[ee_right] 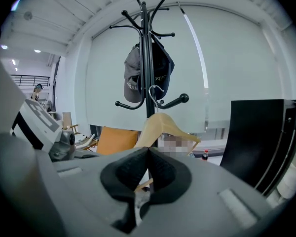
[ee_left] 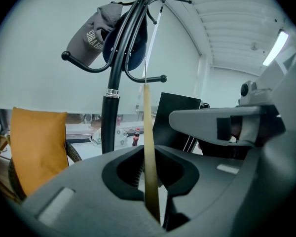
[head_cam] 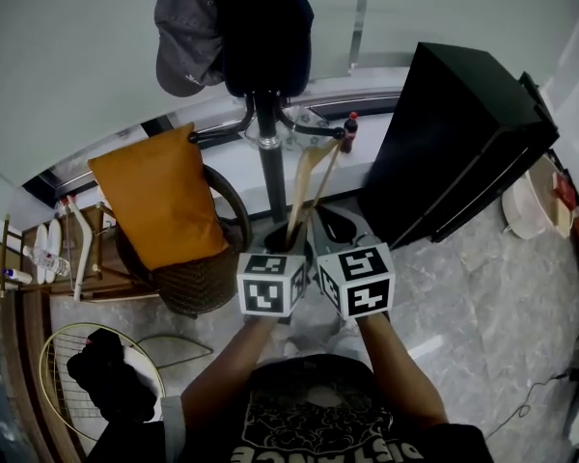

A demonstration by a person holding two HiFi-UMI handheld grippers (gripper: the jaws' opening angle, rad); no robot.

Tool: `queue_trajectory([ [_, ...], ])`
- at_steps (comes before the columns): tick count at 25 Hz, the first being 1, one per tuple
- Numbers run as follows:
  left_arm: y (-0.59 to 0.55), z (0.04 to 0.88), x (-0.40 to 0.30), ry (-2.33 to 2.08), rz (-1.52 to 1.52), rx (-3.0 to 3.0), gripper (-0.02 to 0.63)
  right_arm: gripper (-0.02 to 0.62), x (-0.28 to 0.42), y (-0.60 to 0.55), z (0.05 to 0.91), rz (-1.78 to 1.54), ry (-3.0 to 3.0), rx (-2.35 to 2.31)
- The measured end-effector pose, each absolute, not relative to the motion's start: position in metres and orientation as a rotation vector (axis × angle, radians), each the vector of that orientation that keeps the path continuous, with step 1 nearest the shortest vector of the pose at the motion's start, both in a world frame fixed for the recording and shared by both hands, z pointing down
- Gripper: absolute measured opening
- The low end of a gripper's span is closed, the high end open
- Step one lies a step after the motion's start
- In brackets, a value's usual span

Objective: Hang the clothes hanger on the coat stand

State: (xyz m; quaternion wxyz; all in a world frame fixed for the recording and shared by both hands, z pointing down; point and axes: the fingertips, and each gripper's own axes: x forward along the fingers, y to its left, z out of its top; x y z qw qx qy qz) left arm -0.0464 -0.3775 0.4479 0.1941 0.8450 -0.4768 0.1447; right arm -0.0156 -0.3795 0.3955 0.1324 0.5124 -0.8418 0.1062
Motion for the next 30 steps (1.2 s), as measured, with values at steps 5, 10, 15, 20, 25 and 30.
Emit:
queue_trajectory([
  [5,-0.377,0.450,-0.042,-1.352,0.404,2.354,0.054,0.000,-0.013,-0.381,0.397,0.313,-2.460,1.460],
  [10,-0.377,0.456,-0.041,-1.369,0.409,2.331,0.054,0.000,-0.011,-0.382,0.397,0.298,-2.471,1.436],
  [15,-0.378,0.457,-0.041,-1.382,0.415,2.319,0.054,0.000,-0.012,-0.384,0.395,0.292,-2.484,1.420],
  [20,-0.381,0.458,-0.044,-1.400,0.420,2.309,0.054,0.000,-0.014,-0.386,0.396,0.296,-2.496,1.405],
  [25,-0.383,0.463,-0.047,-1.407,0.436,2.300,0.054,0.000,-0.018,-0.389,0.397,0.299,-2.507,1.389],
  [30,-0.387,0.468,-0.045,-1.399,0.452,2.291,0.054,0.000,-0.020,-0.394,0.399,0.311,-2.508,1.380],
])
